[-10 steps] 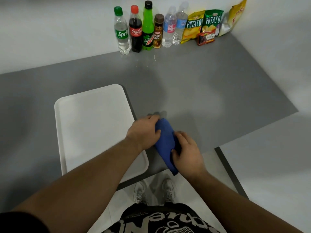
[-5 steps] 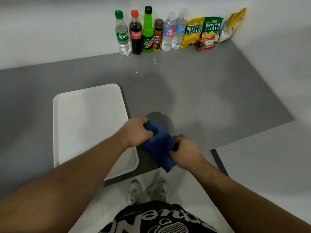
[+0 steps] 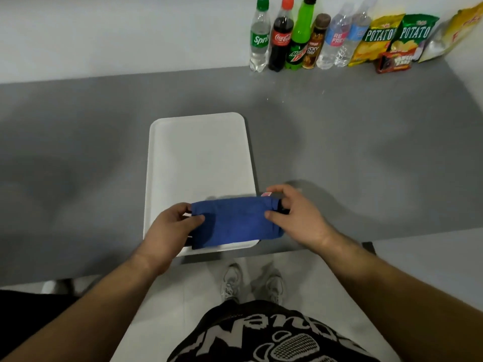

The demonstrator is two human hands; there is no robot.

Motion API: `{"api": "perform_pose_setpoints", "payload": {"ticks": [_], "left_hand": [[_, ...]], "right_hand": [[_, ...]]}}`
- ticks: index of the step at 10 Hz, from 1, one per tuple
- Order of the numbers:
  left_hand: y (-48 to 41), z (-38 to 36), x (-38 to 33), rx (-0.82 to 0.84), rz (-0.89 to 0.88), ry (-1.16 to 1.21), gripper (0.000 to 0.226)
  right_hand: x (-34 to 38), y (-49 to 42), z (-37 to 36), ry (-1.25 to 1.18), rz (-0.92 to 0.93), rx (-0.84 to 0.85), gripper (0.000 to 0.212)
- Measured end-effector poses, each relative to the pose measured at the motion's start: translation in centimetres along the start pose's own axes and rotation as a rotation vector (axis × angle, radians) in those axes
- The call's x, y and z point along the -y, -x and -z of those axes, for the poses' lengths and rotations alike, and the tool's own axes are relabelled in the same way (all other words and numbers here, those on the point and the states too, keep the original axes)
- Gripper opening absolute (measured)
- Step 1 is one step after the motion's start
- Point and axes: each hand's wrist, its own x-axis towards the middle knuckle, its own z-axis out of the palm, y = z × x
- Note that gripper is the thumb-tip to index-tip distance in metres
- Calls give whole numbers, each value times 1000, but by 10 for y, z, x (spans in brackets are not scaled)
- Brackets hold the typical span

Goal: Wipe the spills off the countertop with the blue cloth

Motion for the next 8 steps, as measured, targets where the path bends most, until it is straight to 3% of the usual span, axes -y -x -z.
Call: {"api": "perform_pose_setpoints", "payload": {"ticks": [1, 2, 3, 4, 5, 7, 8], "left_hand": [[1, 9, 18, -41, -13, -67, 12], [-7, 12, 29, -82, -126, -446, 12], [-8, 14, 31, -204, -243, -770, 26], [-3, 15, 35, -180, -524, -898, 35], [2, 12, 40, 19, -648, -1049, 25], [-8, 6, 24, 58, -662, -1137, 16], [-15, -7, -2, 79, -624, -1140, 17]], "right_hand": [[-2, -1, -19, 39, -31, 5, 50], [-8, -2, -23, 135, -44, -11, 55], [-11, 4, -23, 285, 35, -129, 54], [-12, 17, -25, 544, 372, -237, 35], [-14, 32, -35, 730, 537, -117, 21], [-12, 49, -31, 715, 413, -109, 15], [-12, 53, 3, 679, 310, -254, 18]]}}
